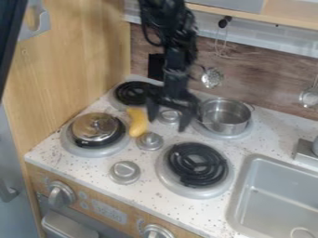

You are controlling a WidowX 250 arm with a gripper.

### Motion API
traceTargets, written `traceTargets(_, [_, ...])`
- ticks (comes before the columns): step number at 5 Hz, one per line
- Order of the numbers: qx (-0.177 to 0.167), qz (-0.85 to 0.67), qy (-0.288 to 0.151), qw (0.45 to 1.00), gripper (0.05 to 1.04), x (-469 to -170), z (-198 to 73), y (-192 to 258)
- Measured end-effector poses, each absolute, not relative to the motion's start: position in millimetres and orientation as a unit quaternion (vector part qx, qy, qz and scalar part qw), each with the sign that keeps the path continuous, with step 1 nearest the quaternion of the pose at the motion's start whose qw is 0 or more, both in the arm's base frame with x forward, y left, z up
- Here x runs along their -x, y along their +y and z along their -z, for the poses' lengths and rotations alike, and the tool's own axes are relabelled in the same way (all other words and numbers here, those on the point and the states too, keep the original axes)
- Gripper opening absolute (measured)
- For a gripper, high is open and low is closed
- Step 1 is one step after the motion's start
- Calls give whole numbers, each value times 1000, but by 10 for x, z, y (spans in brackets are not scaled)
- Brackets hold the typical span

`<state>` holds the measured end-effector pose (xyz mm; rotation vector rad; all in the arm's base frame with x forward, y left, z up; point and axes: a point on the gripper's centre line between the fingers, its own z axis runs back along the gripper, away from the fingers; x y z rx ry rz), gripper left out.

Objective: Place the banana on top of the bottom right burner

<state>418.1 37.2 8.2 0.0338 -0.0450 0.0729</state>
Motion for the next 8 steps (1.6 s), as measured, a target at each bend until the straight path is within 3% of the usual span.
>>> traceTargets(2, [-16, -128, -26, 991, 999, -4411, -66, 801])
traceTargets(4, [-19, -162, 22, 986, 999, -4576, 282, 924])
traceTargets(5, [-25, -162, 46, 985, 942, -4556, 441, 940])
traceTargets(6, [-32, -161, 47, 985, 634, -4549, 458, 960])
traceTargets(7, [-34, -152, 30, 987, 522, -4515, 466, 939])
traceTargets(8, [-20, -118, -3, 993, 521, -4423, 249, 755])
